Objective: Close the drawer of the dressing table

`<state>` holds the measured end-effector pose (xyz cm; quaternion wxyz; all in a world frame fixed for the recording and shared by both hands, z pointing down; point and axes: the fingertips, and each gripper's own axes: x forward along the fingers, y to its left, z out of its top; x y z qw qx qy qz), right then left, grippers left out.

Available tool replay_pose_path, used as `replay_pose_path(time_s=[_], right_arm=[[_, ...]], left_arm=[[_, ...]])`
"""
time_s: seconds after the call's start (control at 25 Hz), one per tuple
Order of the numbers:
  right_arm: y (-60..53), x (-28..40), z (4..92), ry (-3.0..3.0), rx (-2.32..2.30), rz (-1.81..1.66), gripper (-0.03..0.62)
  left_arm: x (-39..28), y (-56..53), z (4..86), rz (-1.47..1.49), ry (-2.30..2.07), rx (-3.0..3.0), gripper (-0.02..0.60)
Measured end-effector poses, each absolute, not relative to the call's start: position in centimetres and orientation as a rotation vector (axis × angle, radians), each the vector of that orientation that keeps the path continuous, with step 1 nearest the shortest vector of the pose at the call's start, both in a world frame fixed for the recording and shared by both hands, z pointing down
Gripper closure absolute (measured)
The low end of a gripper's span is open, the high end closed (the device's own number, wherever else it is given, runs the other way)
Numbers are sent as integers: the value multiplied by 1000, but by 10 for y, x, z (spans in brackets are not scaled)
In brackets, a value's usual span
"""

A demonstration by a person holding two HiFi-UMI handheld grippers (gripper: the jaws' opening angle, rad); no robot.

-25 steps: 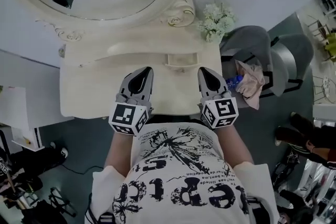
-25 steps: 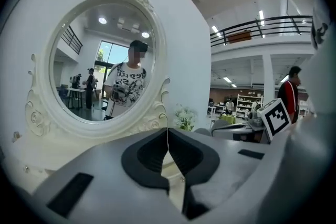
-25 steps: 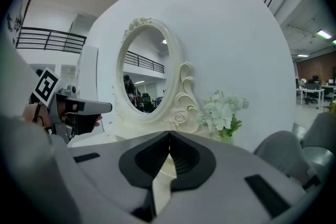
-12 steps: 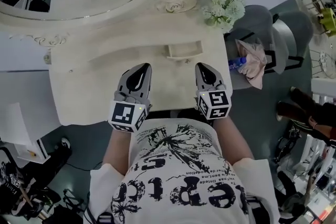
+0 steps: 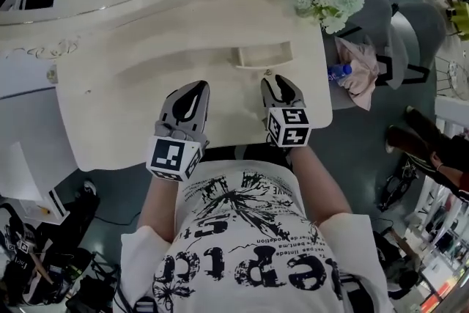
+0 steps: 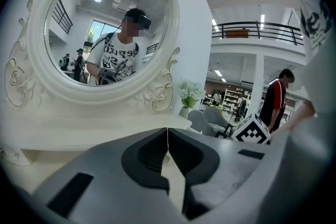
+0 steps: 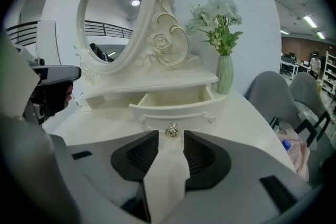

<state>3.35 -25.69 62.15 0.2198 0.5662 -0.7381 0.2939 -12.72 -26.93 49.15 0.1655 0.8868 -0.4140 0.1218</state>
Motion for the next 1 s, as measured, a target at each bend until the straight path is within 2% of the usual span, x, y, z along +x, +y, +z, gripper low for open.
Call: replay_pose_path(time_s=[0.36,0.44,1.0], right_arm=[[-269,33,635,-1975,1573,822,454],[-270,32,636,-1966,1573,821,479],[-285,30,637,-1973,1530,872,484]], left_arm=[[-136,-273,502,326,-1173,2482,561],[-138,-274,504,330,-1175,2477,561],[-141,-280,508,381,-1187,2473,561]])
